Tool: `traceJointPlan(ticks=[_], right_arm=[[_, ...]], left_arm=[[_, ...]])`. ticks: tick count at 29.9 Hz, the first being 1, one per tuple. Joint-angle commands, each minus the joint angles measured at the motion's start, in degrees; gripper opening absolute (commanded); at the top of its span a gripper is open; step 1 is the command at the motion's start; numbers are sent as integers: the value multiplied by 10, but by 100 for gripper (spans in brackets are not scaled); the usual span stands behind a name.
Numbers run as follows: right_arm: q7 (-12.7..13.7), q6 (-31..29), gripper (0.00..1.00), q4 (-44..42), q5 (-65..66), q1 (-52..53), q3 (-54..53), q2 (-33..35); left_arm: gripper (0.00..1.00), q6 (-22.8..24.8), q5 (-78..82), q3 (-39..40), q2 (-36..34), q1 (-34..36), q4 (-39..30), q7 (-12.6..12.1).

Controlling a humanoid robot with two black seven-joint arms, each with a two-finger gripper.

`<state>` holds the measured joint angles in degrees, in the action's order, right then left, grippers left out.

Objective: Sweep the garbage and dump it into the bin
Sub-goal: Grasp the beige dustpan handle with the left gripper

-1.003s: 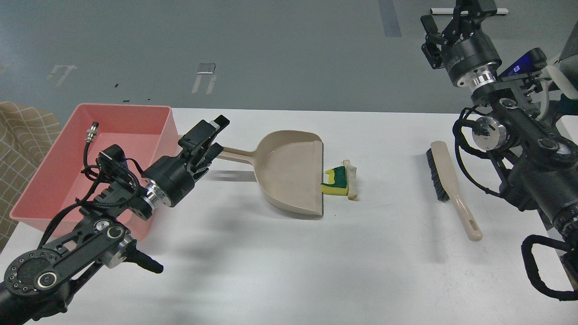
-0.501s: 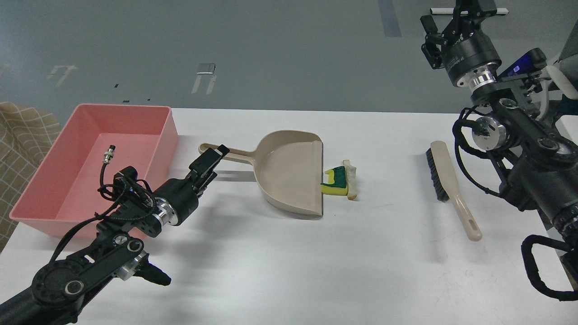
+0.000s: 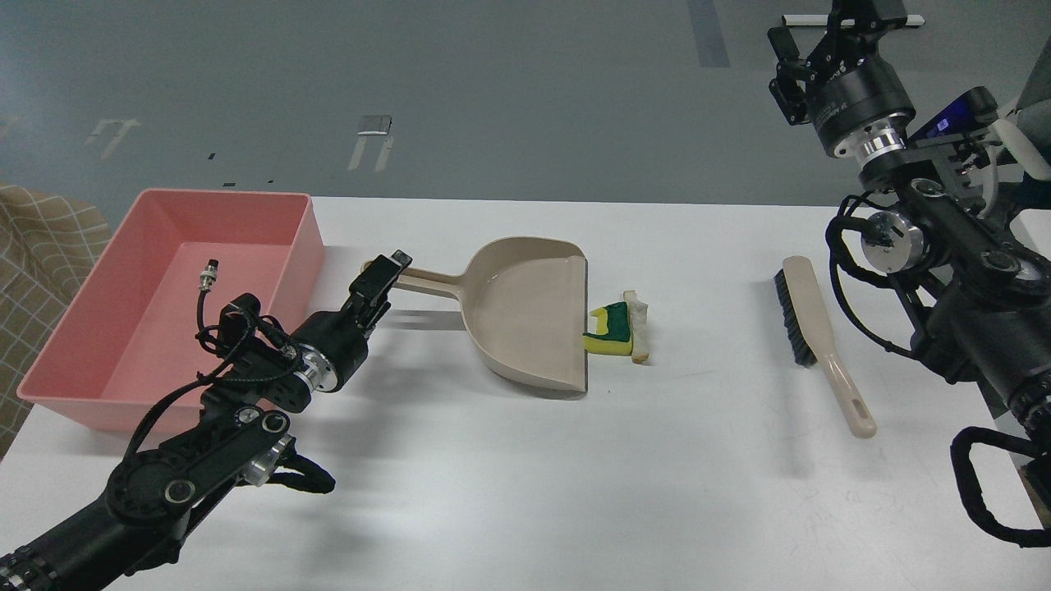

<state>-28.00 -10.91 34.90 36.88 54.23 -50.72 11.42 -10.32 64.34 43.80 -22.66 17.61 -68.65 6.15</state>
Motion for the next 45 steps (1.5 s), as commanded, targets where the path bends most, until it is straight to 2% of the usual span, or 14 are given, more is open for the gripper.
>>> traceJointPlan(ticks=[1, 9, 19, 27, 29, 31, 34, 35, 36, 38, 39, 45], right_arm=[[0, 0, 100, 1, 0, 0, -1, 0], [0, 1, 100, 7, 0, 0, 0, 1], [0, 1, 100, 8, 0, -1, 0, 2], [0, 2, 100, 8, 0, -1, -1, 2], [0, 2, 100, 8, 0, -1, -1, 2], [0, 2, 100, 8, 0, -1, -1, 3], [0, 3, 100, 8, 0, -1, -1, 4], [0, 3, 100, 8, 0, -1, -1, 4], [0, 3, 100, 8, 0, -1, -1, 4], [0, 3, 100, 8, 0, -1, -1, 4], [0, 3, 100, 8, 0, -1, -1, 4], [0, 3, 100, 8, 0, -1, 0, 4]], left_arm=[[91, -4, 0, 1, 4, 6, 8, 0], [89, -5, -1, 0, 12, 11, 11, -2], [88, -5, -4, 1, 34, 34, 54, 1], [81, -4, -9, 1, 41, 44, 74, 1], [70, -3, -9, 0, 42, 44, 74, 1], [54, -3, -9, 0, 42, 44, 74, 1], [39, -3, -9, 0, 42, 43, 74, 0], [39, -3, -9, 0, 42, 43, 74, 0], [33, -3, -9, 0, 41, 43, 74, 0], [16, -3, -9, 0, 41, 44, 74, -2], [0, -2, -9, -1, 41, 44, 75, -3], [0, -1, -10, -3, 42, 43, 75, -5]])
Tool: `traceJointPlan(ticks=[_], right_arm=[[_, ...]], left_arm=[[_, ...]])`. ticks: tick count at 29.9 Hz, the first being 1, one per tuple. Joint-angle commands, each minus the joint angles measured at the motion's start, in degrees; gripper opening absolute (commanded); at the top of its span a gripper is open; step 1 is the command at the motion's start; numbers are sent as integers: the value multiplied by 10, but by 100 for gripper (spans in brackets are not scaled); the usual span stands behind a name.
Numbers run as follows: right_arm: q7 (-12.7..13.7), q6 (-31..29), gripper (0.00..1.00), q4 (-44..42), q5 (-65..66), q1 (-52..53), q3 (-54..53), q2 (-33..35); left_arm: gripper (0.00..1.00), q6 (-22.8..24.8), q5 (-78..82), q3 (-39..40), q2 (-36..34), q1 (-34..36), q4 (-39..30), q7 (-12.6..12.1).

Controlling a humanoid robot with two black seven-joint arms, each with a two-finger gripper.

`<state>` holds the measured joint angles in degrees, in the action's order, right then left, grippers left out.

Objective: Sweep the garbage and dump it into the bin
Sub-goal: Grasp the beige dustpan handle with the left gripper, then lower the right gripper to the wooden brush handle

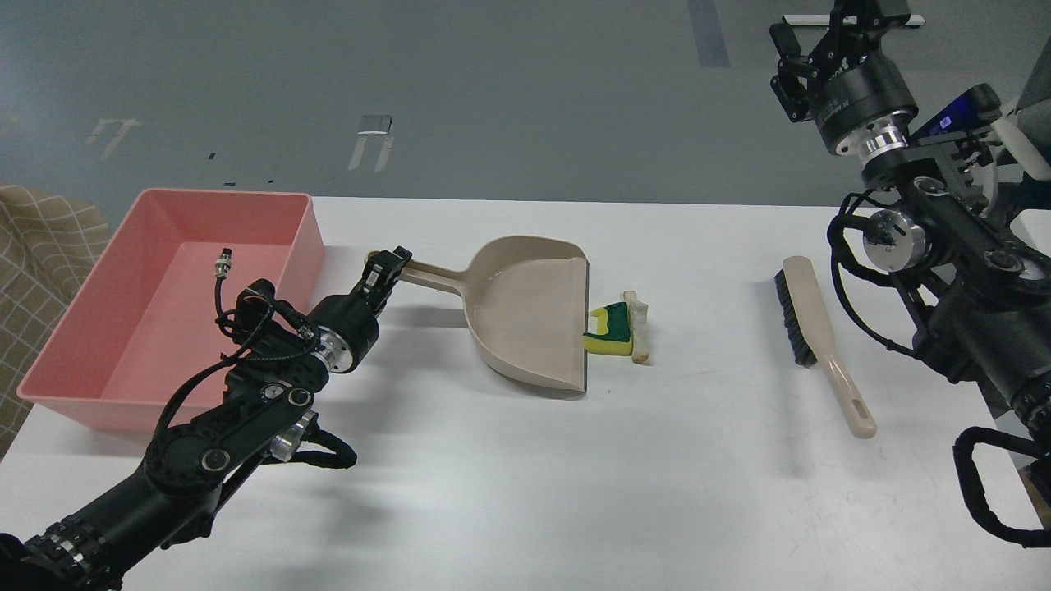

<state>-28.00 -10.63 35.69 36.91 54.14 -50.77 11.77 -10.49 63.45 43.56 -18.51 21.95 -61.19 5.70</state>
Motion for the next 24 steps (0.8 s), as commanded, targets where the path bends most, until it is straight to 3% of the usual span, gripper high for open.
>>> traceJointPlan(ticks=[1, 11, 14, 24], right_arm=[[0, -1, 100, 0, 0, 0, 1, 1], [8, -5, 100, 26, 2, -8, 22, 54], [39, -5, 100, 81, 1, -11, 83, 119], [42, -4, 100, 323, 10, -37, 249, 391]], left_arm=[[0, -1, -2, 0, 1, -1, 0, -1], [0, -3, -3, 6, 1, 6, -2, 0], [0, -2, -4, 7, 1, 7, -3, 1], [0, -1, -3, 6, 13, 10, -5, 1]])
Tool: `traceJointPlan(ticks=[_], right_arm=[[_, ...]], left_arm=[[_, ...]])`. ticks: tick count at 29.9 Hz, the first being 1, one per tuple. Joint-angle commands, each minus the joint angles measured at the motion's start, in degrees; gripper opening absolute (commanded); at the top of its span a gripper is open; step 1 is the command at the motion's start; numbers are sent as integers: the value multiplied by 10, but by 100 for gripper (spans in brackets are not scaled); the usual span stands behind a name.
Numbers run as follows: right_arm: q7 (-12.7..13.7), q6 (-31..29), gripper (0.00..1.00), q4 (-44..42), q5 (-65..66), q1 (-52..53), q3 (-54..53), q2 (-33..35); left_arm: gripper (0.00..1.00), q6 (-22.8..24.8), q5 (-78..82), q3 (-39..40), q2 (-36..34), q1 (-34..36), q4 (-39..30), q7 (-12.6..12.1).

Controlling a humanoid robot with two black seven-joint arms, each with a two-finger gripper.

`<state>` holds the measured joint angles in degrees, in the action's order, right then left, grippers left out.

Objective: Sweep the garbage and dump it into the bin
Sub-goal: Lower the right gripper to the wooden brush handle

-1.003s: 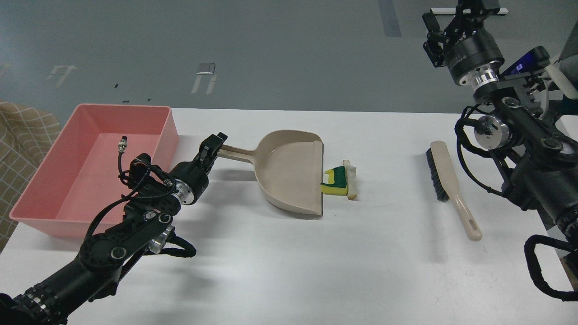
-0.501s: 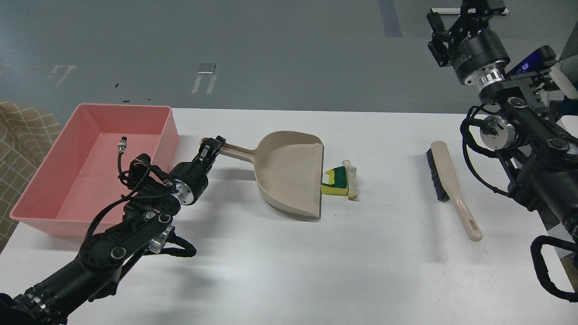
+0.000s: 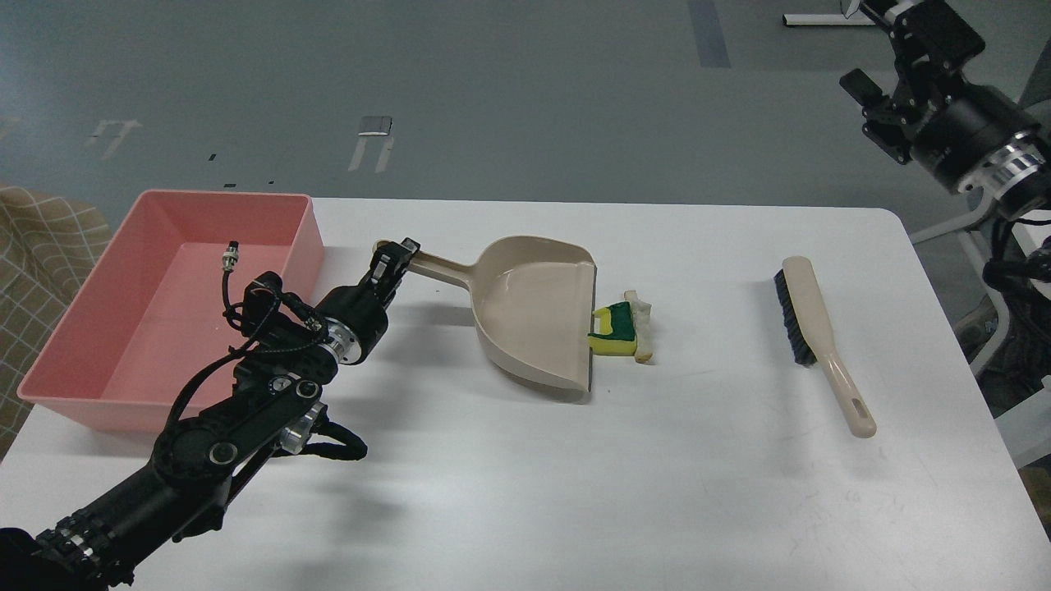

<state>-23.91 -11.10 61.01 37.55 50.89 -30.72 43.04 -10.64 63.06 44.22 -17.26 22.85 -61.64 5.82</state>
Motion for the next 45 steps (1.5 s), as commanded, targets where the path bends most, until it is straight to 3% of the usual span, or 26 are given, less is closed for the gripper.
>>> traceJointPlan(ticks=[1, 4, 8, 13, 18, 22, 29, 34, 45], right_arm=[[1, 0, 100, 84, 3, -4, 58, 95], [6, 0, 100, 146, 31, -4, 115, 175], [32, 0, 100, 196, 131, -6, 158, 233], [35, 4, 100, 232, 285, -32, 181, 274], [40, 41, 100, 221, 427, -82, 182, 262], [64, 42, 100, 217, 441, -91, 182, 230], [78, 43, 99, 170, 442, -103, 182, 209], [112, 43, 97, 162, 435, -105, 182, 175], [113, 42, 97, 164, 432, -126, 182, 166]], left_arm=[[0, 0, 0, 0, 0, 1, 0, 0], [0, -1, 0, 0, 0, 1, -3, 1], [0, -1, 0, 0, 1, 3, -4, 0], [0, -1, 0, -1, 7, 9, -4, -1], [0, -1, 0, -1, 10, 11, -5, 0], [0, 0, 1, -1, 13, 12, -5, 0], [0, 3, 0, -3, 14, 13, -6, 0], [0, 4, -3, -4, 14, 12, -6, 0], [0, -1, -3, -2, 14, 12, -6, 1]])
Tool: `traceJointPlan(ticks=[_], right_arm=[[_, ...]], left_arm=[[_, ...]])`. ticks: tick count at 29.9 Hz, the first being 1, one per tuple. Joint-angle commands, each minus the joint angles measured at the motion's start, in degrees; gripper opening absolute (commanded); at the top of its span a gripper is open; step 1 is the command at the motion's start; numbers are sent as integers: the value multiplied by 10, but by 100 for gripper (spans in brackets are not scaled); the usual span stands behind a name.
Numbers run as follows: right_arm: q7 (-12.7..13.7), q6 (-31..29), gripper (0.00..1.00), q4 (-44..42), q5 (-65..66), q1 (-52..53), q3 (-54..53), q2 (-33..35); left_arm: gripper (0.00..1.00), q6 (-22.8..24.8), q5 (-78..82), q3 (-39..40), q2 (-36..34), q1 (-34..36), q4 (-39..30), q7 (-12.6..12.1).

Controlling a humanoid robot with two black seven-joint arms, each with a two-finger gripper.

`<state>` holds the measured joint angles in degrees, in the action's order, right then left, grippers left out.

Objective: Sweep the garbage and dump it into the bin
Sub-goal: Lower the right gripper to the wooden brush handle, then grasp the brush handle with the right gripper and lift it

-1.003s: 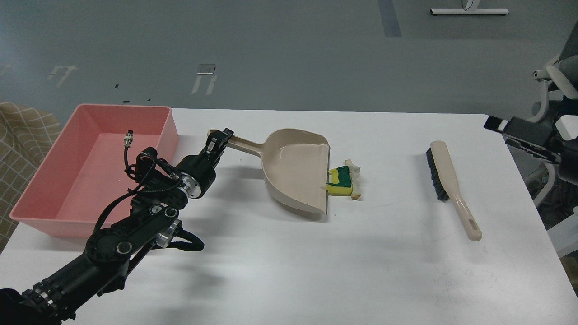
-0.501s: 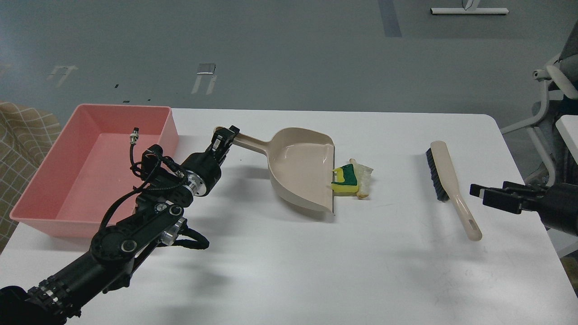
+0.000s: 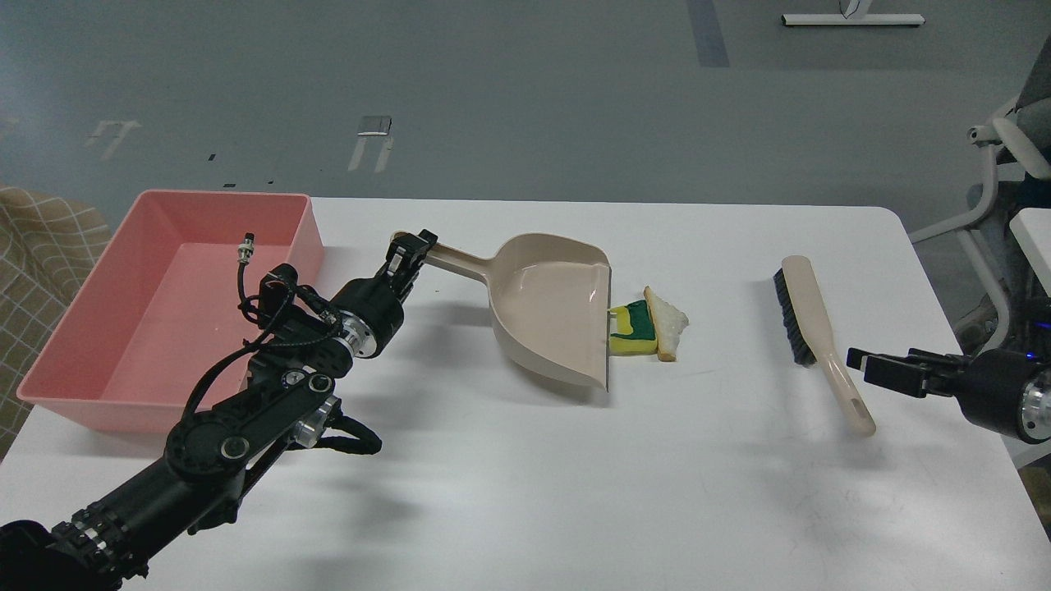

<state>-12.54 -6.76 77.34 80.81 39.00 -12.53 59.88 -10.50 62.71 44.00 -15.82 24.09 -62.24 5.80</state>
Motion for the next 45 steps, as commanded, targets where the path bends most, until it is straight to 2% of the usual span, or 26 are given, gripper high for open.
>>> traceJointPlan(ticks=[1, 8, 15, 18, 27, 33, 35, 40, 45], right_arm=[[0, -1, 97, 1, 0, -9, 0, -3], [0, 0, 97, 4, -2, -17, 0, -16], [2, 0, 97, 1, -26, -18, 0, -33], [11, 0, 97, 0, -31, -19, 0, -37], [12, 0, 97, 1, -31, -31, 0, -39], [12, 0, 87, 0, -31, -38, 0, -52], [12, 0, 78, 0, -30, -37, 0, -53], [12, 0, 73, 0, -30, -34, 0, -53], [12, 0, 73, 3, -31, -32, 0, -53]], left_arm=[[0, -3, 0, -1, 0, -1, 0, 2], [0, -29, 7, -4, -4, -3, 1, 14], [0, -31, 12, -6, -10, -7, 1, 29], [0, -31, 13, -6, -10, -9, 1, 30], [0, -31, 12, -5, -10, -4, 0, 34], [0, -31, 12, -5, -11, -5, -1, 33], [0, -31, 12, -5, -12, -6, -1, 34], [0, -31, 12, -5, -10, -5, 0, 34], [0, -31, 12, -5, -10, -6, 0, 34]])
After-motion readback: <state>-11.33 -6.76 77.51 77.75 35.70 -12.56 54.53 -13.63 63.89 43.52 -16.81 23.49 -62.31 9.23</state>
